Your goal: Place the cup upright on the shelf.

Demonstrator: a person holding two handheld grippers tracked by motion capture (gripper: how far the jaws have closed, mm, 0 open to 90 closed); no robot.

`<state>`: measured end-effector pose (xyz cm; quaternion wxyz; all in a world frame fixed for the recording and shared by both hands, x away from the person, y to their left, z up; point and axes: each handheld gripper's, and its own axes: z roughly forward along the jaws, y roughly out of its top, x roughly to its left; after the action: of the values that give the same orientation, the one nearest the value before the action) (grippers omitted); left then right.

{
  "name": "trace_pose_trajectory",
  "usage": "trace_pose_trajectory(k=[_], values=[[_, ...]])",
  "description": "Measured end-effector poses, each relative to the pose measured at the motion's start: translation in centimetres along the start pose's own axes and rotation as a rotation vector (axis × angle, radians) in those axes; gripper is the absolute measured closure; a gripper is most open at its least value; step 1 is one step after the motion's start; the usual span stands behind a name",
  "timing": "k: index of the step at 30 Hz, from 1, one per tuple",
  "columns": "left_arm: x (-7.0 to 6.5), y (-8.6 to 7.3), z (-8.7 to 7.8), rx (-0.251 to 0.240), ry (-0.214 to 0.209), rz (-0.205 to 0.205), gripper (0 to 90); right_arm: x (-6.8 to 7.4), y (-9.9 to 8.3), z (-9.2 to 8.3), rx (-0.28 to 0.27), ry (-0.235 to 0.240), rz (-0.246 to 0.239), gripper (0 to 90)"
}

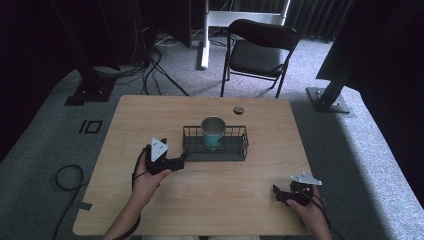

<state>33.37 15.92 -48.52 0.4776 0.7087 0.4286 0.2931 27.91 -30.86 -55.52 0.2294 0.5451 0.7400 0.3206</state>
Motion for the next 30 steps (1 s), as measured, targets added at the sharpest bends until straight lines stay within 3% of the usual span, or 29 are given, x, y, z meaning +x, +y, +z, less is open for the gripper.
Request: trace_pose_trajectory(k=[13,22,30], values=[[2.1,-3.1,-1.5,0.055,0.03,-0.026,10.8,0.0,0.0,0.0,-0.001,0.0,-0.001,12.1],[2.8,-5.1,-2.3,0.088,0.037,-0.055,10.8,0.0,0.0,0.0,-0.001,0.0,-0.001,12.1],[3.2,-6.3,-3.0,0.11,0.033,-0.054,10.8,0.0,0.0,0.0,-0.001,-0.001,-0.002,12.1]])
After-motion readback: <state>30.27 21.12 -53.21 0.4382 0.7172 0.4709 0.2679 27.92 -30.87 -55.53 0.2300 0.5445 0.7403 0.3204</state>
